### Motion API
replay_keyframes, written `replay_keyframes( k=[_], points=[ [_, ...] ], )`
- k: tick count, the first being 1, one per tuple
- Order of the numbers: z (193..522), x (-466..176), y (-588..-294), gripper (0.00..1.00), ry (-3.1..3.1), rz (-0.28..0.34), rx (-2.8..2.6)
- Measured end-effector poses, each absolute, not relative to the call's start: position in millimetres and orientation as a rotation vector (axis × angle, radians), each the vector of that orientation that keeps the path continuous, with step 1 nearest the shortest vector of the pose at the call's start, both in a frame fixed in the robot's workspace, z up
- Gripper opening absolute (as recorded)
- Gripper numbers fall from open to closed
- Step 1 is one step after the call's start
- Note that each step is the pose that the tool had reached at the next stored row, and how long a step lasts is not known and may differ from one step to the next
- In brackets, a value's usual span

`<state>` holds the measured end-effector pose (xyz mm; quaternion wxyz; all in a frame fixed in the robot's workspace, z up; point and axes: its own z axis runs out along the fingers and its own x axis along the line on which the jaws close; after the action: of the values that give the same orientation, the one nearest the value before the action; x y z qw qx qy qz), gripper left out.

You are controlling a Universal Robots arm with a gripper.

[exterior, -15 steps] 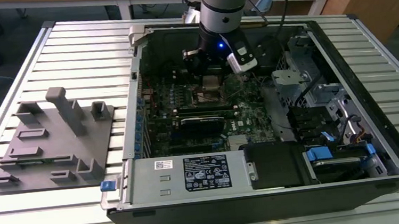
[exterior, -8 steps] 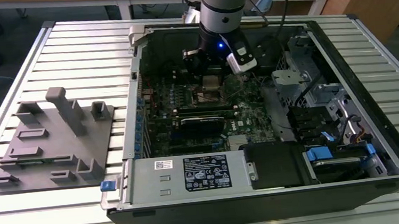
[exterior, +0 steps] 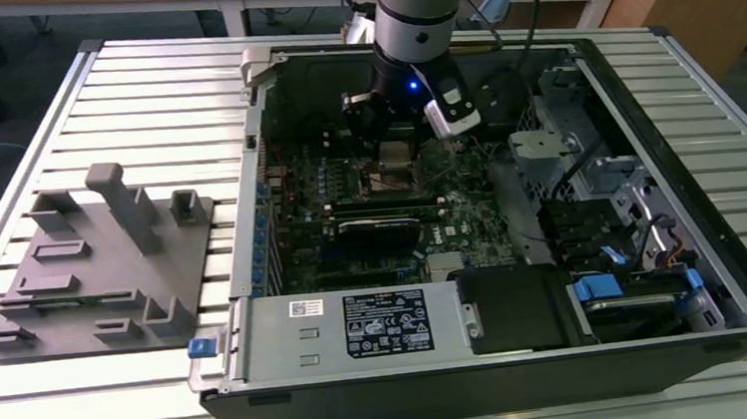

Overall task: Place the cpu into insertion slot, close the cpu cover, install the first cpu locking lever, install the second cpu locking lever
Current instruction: 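Place the cpu into insertion slot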

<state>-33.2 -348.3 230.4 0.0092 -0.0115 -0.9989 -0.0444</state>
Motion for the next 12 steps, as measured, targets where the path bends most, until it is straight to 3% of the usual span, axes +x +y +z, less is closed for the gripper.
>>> replay_keyframes(
  k=[12],
  points=[
    [228.4,-34.8,-348.3,0.54,-3.12,-0.138,-0.036]
  ],
)
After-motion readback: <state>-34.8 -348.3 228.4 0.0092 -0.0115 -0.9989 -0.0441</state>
